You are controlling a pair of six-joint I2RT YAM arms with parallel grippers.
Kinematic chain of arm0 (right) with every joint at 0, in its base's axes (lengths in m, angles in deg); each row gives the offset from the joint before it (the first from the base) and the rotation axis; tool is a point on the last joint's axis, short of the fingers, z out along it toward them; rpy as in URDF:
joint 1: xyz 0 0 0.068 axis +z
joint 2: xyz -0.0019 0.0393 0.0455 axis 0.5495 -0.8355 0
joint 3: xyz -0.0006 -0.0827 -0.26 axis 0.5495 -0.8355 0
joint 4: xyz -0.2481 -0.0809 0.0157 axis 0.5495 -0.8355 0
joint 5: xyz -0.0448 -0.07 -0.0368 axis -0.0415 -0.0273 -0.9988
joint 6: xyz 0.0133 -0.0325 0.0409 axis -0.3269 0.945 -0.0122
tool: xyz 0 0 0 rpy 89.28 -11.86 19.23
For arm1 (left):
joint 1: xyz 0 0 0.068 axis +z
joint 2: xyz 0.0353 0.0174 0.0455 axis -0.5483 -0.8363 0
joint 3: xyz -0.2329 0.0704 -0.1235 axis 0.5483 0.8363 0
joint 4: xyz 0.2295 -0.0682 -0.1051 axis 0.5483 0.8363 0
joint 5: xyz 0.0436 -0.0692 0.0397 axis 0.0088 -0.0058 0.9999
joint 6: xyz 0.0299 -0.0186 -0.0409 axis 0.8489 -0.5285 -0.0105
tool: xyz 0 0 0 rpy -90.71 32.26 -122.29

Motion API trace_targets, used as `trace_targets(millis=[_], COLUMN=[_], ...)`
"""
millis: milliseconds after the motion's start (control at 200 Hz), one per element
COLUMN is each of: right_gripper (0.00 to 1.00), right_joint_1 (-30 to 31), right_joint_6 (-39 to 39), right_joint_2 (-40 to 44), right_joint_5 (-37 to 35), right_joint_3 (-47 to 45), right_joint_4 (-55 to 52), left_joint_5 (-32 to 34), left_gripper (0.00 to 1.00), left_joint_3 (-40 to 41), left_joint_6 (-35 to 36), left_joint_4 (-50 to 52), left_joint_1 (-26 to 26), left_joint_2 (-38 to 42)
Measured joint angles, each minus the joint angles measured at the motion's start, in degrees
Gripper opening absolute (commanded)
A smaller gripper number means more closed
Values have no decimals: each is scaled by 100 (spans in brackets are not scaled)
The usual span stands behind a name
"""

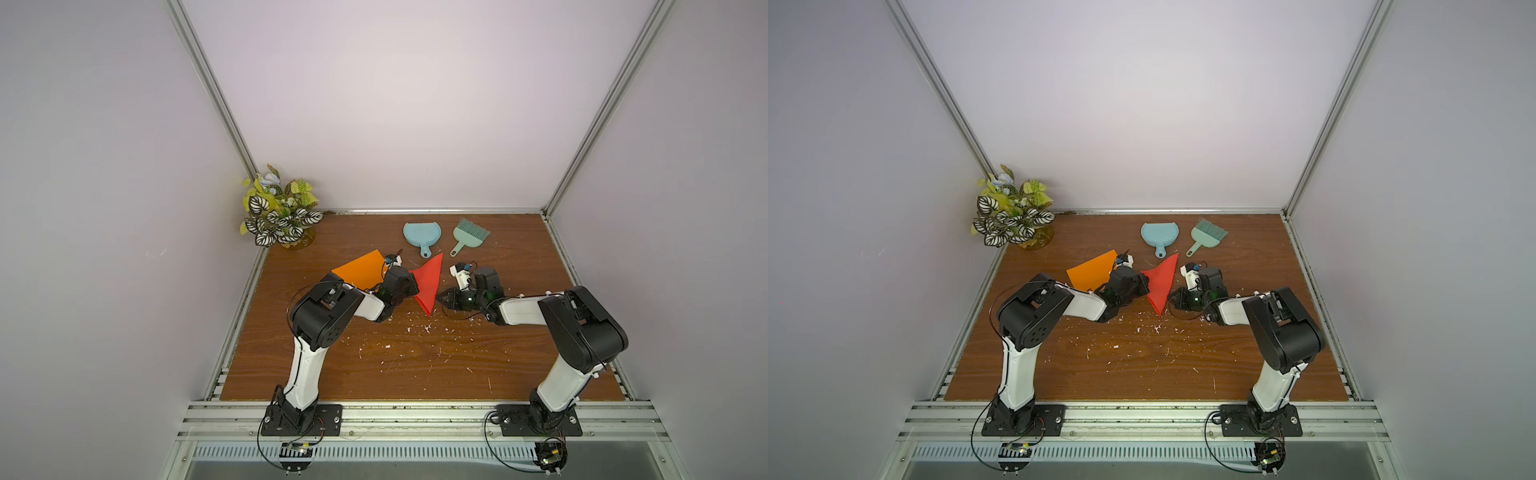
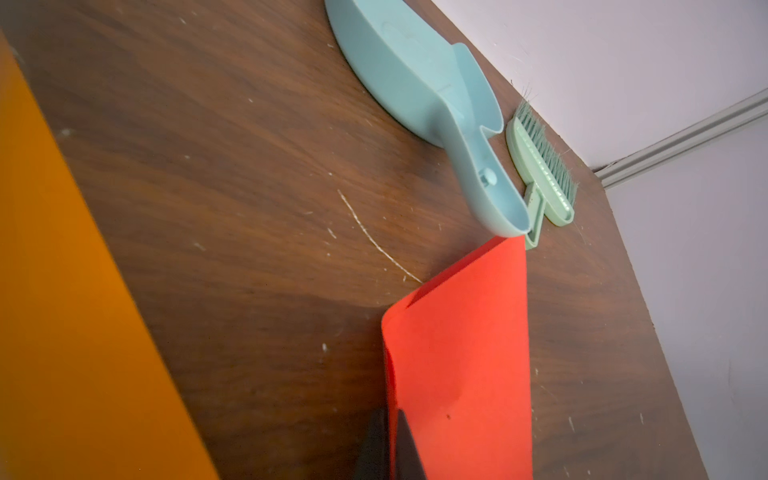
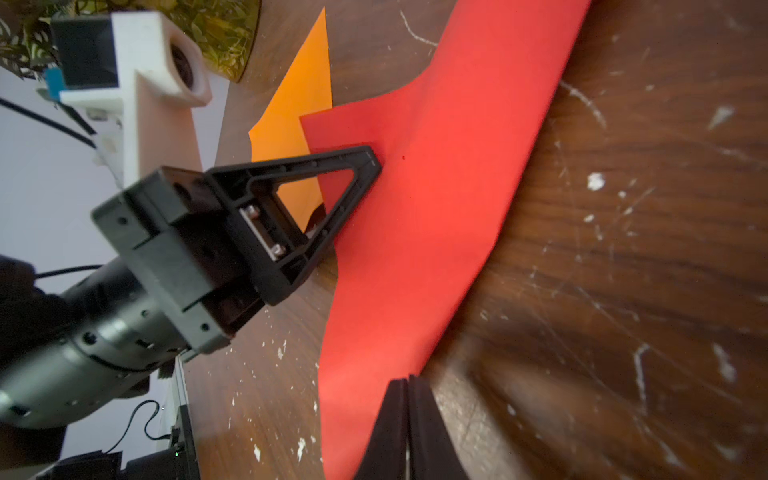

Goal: Fold the square paper diagonally
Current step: Fold the paper at the center of the board.

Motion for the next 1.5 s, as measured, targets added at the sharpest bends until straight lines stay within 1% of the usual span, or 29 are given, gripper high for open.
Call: trace_targets(millis=[160,360,590,901,1116,1296,1496], right_gripper=[8,8,8,9,9,8,8], right_joint_1=[4,83,256,319,363,479,551], right_joint_6=[-243,-367,-380,-297,-236,-258,-284], right_joint_2=[-129,-313,-361,-219,-162,-369,-533], right_joint_5=[-13,-101,-302,-330,-337,-387,-428], right_joint_3=[9,186,271,236,518,527,341], right_joint_4=[299,304,177,61,-42,13,151], left_joint_5=[39,39,28,26,26,26,26], left_gripper=[1,1,1,1,1,1,1], left_joint_3=[24,157,181,181,181,181,184], left_joint_6=[-72,-105,-184,-236,-243,-249,-251], left_joint_4=[-48,-129,-170,-173,-175,-175,-177], left_joint_1=[0,2,7,9,9,9,9], left_joint_2=[0,66,74,74,74,74,74])
